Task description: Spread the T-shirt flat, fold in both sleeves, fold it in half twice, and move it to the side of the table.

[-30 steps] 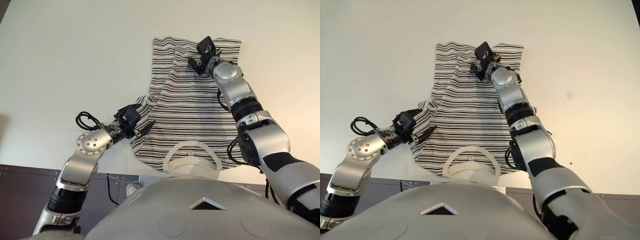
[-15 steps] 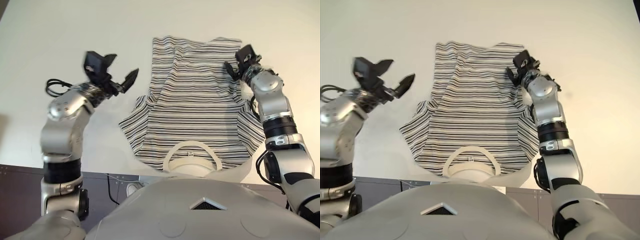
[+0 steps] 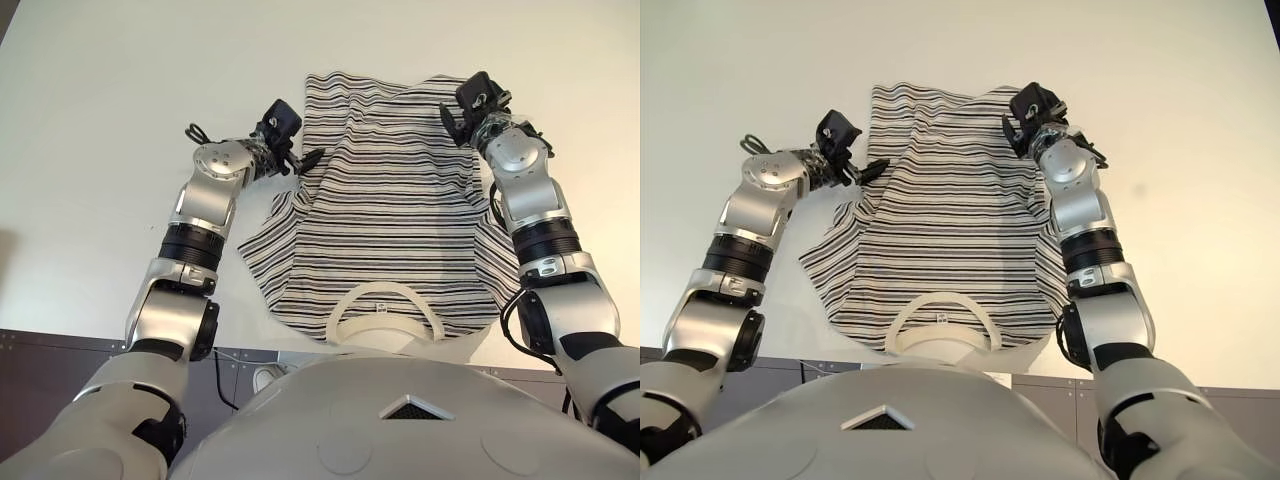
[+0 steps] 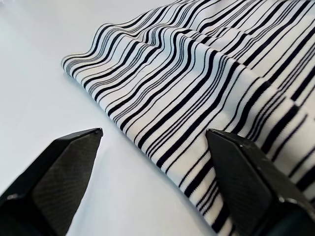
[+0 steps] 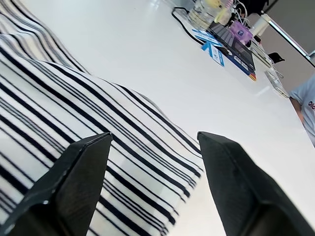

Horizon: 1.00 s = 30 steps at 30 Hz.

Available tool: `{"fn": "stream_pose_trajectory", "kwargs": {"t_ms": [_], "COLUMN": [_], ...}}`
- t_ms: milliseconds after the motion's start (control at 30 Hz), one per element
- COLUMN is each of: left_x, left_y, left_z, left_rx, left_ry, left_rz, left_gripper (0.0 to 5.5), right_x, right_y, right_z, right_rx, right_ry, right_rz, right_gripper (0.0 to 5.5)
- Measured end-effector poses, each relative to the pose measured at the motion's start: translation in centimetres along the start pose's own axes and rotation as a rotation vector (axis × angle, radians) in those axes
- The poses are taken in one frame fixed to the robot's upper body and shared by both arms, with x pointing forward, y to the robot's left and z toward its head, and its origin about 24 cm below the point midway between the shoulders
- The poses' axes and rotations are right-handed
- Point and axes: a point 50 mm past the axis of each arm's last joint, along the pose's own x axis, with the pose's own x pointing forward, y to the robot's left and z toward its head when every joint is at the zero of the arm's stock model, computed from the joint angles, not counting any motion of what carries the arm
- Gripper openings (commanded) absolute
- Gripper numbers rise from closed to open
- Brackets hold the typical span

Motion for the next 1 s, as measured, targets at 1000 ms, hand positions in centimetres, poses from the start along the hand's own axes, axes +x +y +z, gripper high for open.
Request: {"fn": "stream_pose_trajectory", "kwargs": {"t_ms": [1000], "left_x": [-2.0], "left_y": [3.0], "left_z": [2.7], "left_rx": [-0.093], "left_ry": [-0.187], "left_rz": [0.374], "left_gripper": [3.88], "right_x": [3.8], "right_y": [0.1], "right_z": [0.9], "right_rx": [0.049], "right_ry": [0.181], "right_rz": [0.003], "right_gripper": [3.2]}}
